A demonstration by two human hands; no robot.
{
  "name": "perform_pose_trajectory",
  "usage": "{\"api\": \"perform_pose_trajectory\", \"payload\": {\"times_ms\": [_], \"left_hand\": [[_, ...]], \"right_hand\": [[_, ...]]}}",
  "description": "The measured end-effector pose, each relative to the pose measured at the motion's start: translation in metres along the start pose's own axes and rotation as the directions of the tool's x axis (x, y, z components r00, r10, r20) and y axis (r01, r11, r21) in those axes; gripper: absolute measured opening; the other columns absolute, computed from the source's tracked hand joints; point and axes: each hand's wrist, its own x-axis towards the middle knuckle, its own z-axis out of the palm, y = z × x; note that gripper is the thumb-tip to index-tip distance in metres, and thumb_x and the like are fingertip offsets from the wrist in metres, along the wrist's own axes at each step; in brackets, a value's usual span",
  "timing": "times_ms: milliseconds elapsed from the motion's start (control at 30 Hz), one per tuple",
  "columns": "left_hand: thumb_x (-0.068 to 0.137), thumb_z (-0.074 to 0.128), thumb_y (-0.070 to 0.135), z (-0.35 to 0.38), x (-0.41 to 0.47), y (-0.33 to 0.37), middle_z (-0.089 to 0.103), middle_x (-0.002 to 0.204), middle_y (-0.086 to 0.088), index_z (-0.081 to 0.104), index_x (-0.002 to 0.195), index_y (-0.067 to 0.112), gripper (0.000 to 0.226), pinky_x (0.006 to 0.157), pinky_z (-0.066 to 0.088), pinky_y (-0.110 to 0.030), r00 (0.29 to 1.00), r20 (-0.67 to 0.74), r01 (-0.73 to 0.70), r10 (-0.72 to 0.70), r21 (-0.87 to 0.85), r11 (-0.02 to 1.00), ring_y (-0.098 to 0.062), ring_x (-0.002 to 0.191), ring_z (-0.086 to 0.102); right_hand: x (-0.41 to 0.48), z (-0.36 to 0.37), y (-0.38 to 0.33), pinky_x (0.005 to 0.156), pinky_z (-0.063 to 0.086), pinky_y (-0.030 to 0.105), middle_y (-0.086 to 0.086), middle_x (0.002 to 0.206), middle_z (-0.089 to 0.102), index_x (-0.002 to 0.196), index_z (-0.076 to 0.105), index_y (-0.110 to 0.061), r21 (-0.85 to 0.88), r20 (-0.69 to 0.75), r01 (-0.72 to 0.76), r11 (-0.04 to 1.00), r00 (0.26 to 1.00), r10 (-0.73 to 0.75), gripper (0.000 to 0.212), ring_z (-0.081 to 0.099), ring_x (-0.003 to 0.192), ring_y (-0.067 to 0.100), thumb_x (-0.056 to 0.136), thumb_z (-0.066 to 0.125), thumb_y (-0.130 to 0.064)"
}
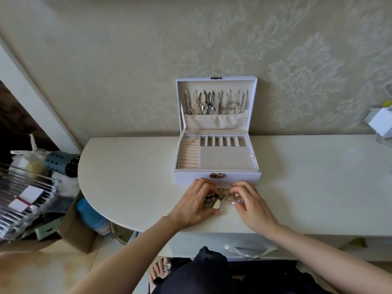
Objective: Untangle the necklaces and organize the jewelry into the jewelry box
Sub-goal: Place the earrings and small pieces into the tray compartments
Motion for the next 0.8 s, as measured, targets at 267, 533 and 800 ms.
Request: {"api": "perform_pose_trajectory", "payload": {"times_ms": [267, 533, 800], "left_hand": [[0.084, 0.065, 0.044, -0.001, -0.002, 0.001, 0.051, 0.117, -0.003, 0.056, 0.092, 0.012, 0.035, 0.09, 0.041, -0.026, 0.999, -0.037, 0.004, -0.004, 0.024, 1.0, -0.019, 0.106, 0.047], [0.087, 0.063, 0.018, 0.001, 0.0, 0.0, 0.058, 0.106, -0.002, 0.06, 0.089, 0.009, 0.009, 0.077, 0.048, -0.032, 0.986, -0.164, -0.014, 0.024, 0.065, 0.998, -0.021, 0.094, 0.054], [0.092, 0.057, 0.033, -0.01, 0.004, 0.007, 0.059, 0.102, -0.001, 0.064, 0.089, 0.011, 0.023, 0.082, 0.046, -0.024, 0.937, -0.332, 0.072, -0.113, -0.133, 0.988, -0.015, 0.097, 0.055]], "right_hand": [[-0.003, -0.004, 0.002, 0.084, 0.039, 0.017, -0.004, 0.111, 0.051, 0.101, 0.059, -0.014, 0.018, -0.019, -0.038, 0.999, 0.999, 0.038, 0.025, 0.045, 0.106, 0.006, 0.079, 0.066, -0.004], [-0.004, -0.005, 0.002, 0.081, 0.039, 0.018, -0.005, 0.109, 0.051, 0.102, 0.061, -0.015, 0.021, -0.016, -0.062, 0.998, 0.998, 0.062, 0.024, 0.044, 0.105, 0.006, 0.08, 0.067, -0.008], [-0.001, -0.008, 0.0, 0.084, 0.035, 0.006, -0.008, 0.109, 0.051, 0.106, 0.059, -0.015, 0.065, -0.009, -0.073, 0.995, 0.997, 0.074, 0.027, 0.045, 0.102, 0.003, 0.081, 0.067, -0.01]]}}
